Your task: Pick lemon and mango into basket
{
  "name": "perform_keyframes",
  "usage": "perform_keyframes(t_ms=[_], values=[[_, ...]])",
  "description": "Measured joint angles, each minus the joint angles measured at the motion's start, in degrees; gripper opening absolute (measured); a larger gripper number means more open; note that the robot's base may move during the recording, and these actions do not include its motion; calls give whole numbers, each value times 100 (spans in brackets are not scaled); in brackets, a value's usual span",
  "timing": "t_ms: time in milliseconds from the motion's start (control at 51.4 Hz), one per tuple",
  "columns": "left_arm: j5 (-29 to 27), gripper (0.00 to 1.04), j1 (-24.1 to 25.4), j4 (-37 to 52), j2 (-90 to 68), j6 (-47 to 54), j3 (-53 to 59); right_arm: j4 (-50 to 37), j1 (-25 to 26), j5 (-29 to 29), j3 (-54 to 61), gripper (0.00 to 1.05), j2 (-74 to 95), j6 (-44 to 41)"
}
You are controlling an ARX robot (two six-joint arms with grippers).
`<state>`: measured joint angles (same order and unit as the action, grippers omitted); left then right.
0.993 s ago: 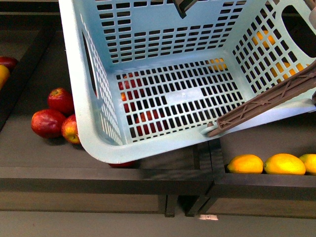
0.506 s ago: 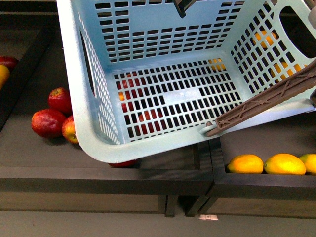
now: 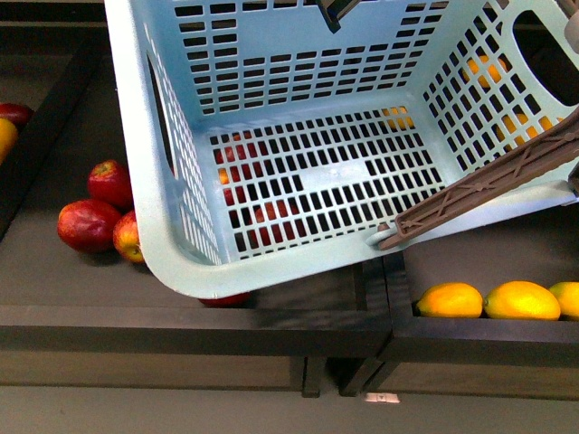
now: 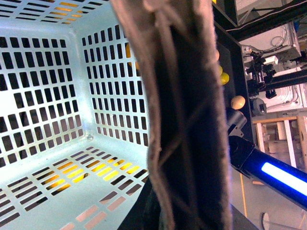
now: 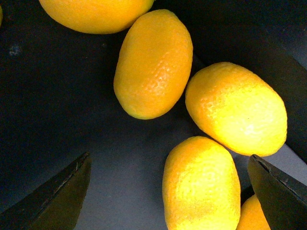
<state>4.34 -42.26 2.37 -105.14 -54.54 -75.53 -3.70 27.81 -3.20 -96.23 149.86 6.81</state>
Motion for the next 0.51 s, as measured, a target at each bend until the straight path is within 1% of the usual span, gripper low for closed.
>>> perform_keyframes(t_ms=[117, 234, 506], values=[[4, 5, 0, 0, 0, -2, 0, -70, -4, 131, 273, 96, -22, 55], [2, 5, 0, 0, 0, -2, 0, -94, 13, 131, 511, 96, -70, 103], [2, 5, 0, 0, 0, -2, 0, -11, 94, 149, 487, 96, -101, 166]])
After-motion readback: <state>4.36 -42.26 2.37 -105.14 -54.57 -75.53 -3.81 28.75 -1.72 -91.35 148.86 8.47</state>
